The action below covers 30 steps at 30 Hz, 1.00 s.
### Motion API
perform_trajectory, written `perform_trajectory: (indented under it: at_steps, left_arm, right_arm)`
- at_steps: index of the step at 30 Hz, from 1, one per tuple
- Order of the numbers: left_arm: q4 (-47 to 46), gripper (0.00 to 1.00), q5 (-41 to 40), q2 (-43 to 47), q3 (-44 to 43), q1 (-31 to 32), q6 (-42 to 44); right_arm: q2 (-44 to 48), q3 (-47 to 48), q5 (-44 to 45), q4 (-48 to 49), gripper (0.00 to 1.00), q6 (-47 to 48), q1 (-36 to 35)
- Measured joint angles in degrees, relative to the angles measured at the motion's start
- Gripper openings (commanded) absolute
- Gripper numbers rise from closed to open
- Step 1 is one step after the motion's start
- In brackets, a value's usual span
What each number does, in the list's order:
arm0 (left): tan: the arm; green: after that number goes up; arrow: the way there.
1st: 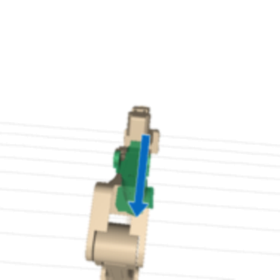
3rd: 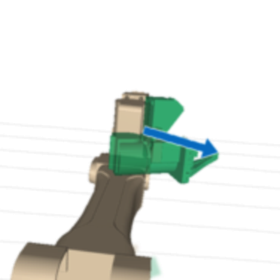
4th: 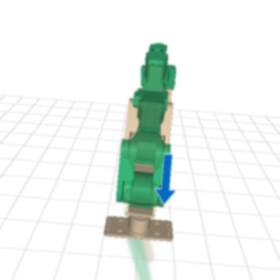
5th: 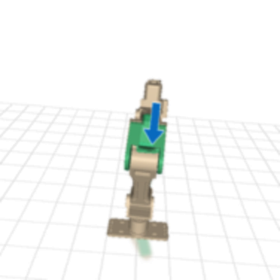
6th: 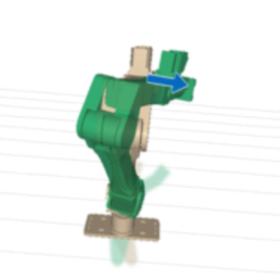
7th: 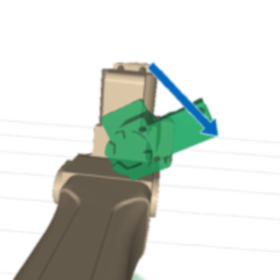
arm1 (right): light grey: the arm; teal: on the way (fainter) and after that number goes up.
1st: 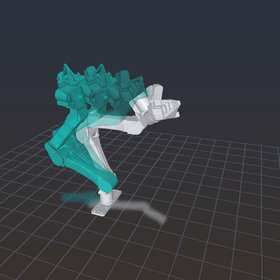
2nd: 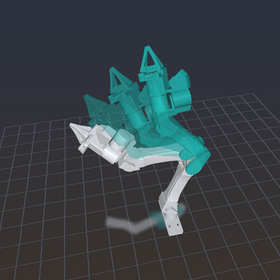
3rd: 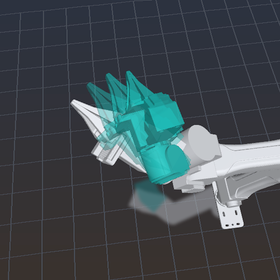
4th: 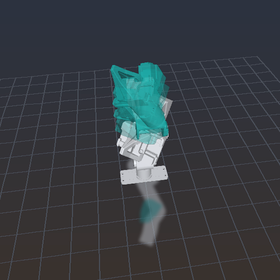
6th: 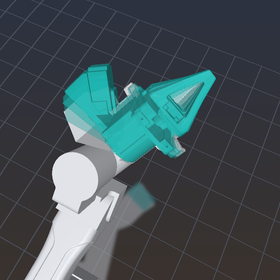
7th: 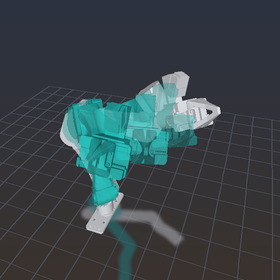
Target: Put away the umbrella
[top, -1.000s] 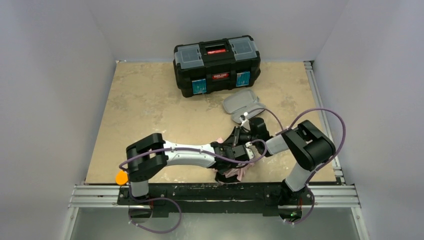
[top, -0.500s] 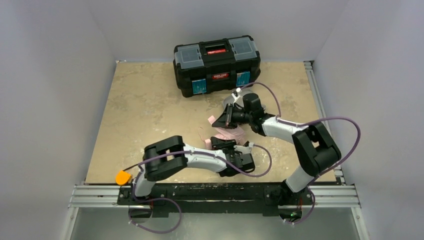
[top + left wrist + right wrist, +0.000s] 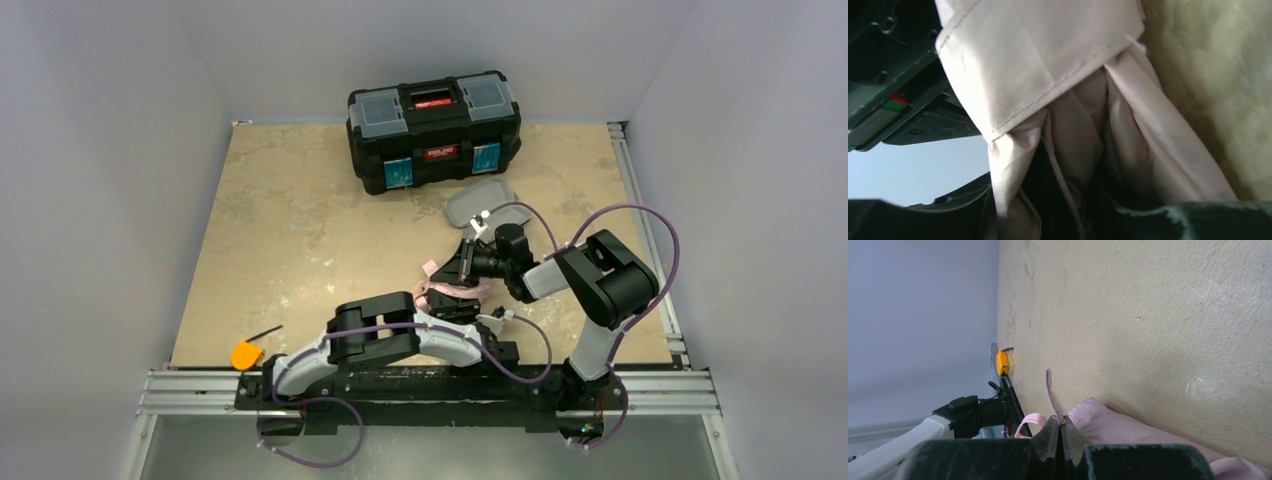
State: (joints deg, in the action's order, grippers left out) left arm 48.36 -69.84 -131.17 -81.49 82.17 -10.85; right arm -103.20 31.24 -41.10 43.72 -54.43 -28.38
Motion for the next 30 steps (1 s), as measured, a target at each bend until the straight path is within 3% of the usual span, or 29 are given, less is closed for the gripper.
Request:
perform_trajectory:
  at_steps: [1,2,4,13,20,30]
  left_arm:
    - [0.39,0.71,0.83,0.37,0.09,0.15,-0.15]
    - [0.44,0.81,1.62,1.18,0.57,0.42,-0.02]
    - [0.31,0.86,3.32,4.87,2.54,0.9,0.33]
    - [-1.68,0.88,26.23,22.03,6.43,-0.7,0.46]
    - [-5.57,0.9,43.78,34.64,8.87,-10.95,1.4]
    - [-14.75,0.83,66.75,32.02,13.68,-25.09,1.66]
  right_arm:
    - [0.0,-1.11,0.02,2.08,0.0,-0.33,-0.02]
    - [0.0,-2.03,0.04,3.98,0.0,-0.68,-0.07]
    - [-0.11,-3.3,0.04,6.86,0.0,-1.09,-0.2]
    - [-0.72,-6.27,1.14,14.08,0.0,-1.79,-0.87]
    - [-0.72,-7.02,1.38,15.63,0.0,-1.95,-0.87]
    - [-0.68,-7.56,1.46,16.57,0.0,-2.34,-0.87]
